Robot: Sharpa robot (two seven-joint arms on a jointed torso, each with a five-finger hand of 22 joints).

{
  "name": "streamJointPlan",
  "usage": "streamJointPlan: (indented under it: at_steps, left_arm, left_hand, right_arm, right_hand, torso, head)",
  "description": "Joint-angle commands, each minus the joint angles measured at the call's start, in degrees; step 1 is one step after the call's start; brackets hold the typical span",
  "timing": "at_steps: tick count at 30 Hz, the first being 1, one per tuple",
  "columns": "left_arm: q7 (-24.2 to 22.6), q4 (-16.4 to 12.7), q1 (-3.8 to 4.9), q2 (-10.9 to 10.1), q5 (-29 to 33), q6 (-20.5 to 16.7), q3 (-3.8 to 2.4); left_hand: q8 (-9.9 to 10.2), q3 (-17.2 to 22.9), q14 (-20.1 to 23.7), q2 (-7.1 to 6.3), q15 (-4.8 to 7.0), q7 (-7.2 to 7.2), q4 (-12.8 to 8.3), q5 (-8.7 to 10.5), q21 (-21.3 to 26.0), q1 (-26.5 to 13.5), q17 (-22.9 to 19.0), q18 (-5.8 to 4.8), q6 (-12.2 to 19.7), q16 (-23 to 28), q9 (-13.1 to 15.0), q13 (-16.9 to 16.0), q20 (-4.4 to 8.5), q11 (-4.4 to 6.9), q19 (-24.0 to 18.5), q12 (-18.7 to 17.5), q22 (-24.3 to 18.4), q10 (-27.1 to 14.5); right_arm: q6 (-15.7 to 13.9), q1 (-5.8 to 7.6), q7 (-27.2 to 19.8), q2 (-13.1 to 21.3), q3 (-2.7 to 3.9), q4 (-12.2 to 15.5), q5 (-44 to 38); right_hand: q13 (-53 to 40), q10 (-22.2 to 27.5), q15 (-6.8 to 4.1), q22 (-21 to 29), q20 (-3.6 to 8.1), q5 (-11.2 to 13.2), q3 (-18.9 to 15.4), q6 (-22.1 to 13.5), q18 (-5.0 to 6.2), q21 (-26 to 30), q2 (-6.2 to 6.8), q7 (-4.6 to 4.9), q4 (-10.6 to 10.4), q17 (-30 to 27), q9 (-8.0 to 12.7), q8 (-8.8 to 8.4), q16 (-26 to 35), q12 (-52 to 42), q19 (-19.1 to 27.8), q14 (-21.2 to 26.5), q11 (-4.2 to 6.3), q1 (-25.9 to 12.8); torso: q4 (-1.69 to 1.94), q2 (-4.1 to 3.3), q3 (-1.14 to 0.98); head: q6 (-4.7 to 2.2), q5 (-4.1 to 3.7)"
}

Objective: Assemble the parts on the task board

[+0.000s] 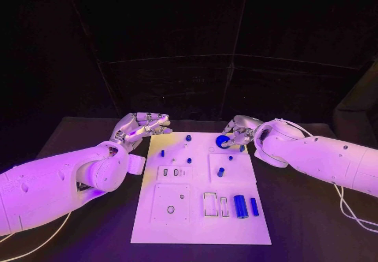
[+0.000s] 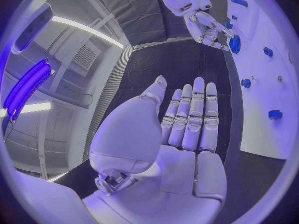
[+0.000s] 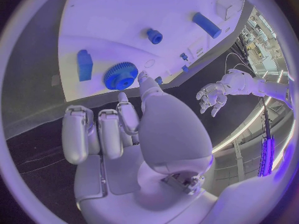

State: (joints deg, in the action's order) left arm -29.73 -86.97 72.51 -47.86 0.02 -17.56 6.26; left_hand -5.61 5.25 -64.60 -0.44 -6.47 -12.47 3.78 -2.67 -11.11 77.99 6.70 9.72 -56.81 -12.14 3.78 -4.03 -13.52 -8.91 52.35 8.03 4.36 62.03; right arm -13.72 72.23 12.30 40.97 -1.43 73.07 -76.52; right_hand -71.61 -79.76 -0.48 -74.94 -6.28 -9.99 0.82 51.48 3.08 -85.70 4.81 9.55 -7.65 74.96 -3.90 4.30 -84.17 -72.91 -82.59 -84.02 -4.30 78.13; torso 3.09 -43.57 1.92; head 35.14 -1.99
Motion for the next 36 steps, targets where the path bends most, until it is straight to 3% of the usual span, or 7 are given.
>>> streamJointPlan:
  at_steps: [1,9,20,27,31,36]
  left_arm:
    - [-0.2,0.0,0.07,0.0,0.0,0.9,-0.04]
    - [-0.2,0.1,0.05,0.2,0.0,1.0,-0.03]
    - [-0.1,0.3,0.01,0.2,0.0,1.1,-0.01]
    - [0.0,0.3,0.0,0.2,0.0,1.1,0.01]
    - [0.0,0.3,0.0,0.2,0.0,1.1,0.01]
    - [0.2,0.2,-0.01,0.1,0.0,1.2,0.02]
  left_hand:
    - [0.3,0.0,0.2,0.55,-0.29,-0.17,-0.4,-0.13,0.3,-0.1,0.1,0.86,-0.1,0.4,0.0,0.1,-0.02,-0.33,0.3,-0.3,0.0,0.1]
    - [0.3,0.0,0.2,0.58,-0.29,-0.16,-0.5,-0.13,0.3,-0.1,0.1,0.87,-0.1,0.4,0.0,0.1,-0.01,-0.32,0.3,-0.4,-0.1,0.1]
    - [0.3,0.0,0.2,0.58,-0.29,-0.16,-0.5,-0.13,0.3,-0.1,0.1,0.87,-0.1,0.4,0.0,0.1,-0.01,-0.32,0.3,-0.4,-0.1,0.1]
    - [0.3,0.0,0.2,0.58,-0.29,-0.16,-0.5,-0.13,0.3,-0.1,0.1,0.87,-0.1,0.4,0.0,0.1,-0.01,-0.32,0.3,-0.4,-0.1,0.1]
    - [0.3,0.0,0.2,0.58,-0.29,-0.16,-0.5,-0.13,0.3,-0.1,0.1,0.87,-0.1,0.4,0.0,0.1,-0.01,-0.32,0.3,-0.4,-0.1,0.1]
    - [0.3,0.0,0.2,0.58,-0.29,-0.16,-0.5,-0.13,0.3,-0.1,0.1,0.87,-0.1,0.4,0.0,0.1,-0.01,-0.32,0.3,-0.4,-0.1,0.1]
  right_arm:
    - [1.8,0.11,1.1,-0.2,0.02,-0.2,-0.8]
    - [1.7,0.06,1.5,-0.9,0.01,-1.0,-1.5]
    - [1.5,0.04,1.3,-1.5,0.01,-1.6,-1.6]
    - [1.8,0.04,1.2,-1.6,0.01,-1.9,-1.6]
    - [2.1,0.04,1.2,-1.6,0.01,-2.1,-1.7]
    - [2.5,0.02,1.2,-1.8,0.01,-2.6,-2.6]
  right_hand:
    - [-0.4,-0.4,0.55,-4.4,-0.12,-0.6,-0.1,-0.3,-0.66,-0.3,-0.19,0.01,0.2,0.7,-0.1,0.2,-0.2,-0.4,-0.2,-3.3,-0.09,0.7]
    - [-0.7,-0.3,0.57,-4.6,-0.15,-1.0,0.2,-0.3,-0.69,-0.4,-0.77,0.03,0.6,1.1,-0.1,0.26,-0.4,-0.6,-0.3,-3.4,-0.12,1.3]
    - [-1.5,-0.6,0.6,-4.7,-0.18,-1.3,0.4,-0.1,-0.7,-0.5,-1.52,0.03,0.6,1.2,-0.1,0.44,-0.5,-1.4,-0.4,-3.4,-0.13,1.3]
    - [-2.0,-0.6,0.53,-4.7,-0.15,-1.5,1.0,0.7,-0.7,-0.5,-2.83,-0.09,1.2,1.2,-0.2,0.91,-0.5,-1.8,-0.4,-3.4,-0.01,2.0]
    - [-2.4,-0.7,0.46,-4.8,-0.09,0.0,1.8,1.2,-0.72,-0.5,-3.67,-0.14,2.0,1.3,-0.2,1.15,-0.6,-2.0,-0.4,-3.4,0.06,2.8]
    - [-2.6,-0.6,0.43,-5.0,-0.04,0.0,3.1,1.6,-0.75,-0.6,-4.3,-0.13,2.9,1.6,-0.2,1.28,-0.6,-2.1,-0.5,-3.4,0.09,3.6]
  torso:
    - [-0.05,0.0,0.02]
    - [0.02,0.01,-0.06]
    - [0.01,0.01,0.0]
    - [0.0,0.03,0.03]
    - [-0.04,0.01,0.03]
    - [-0.02,-0.01,0.01]
  head:
    - [0.06,-0.11]
    - [0.07,-0.23]
    - [0.22,-0.14]
    - [0.34,-0.19]
    - [0.42,-0.25]
    - [0.48,-0.27]
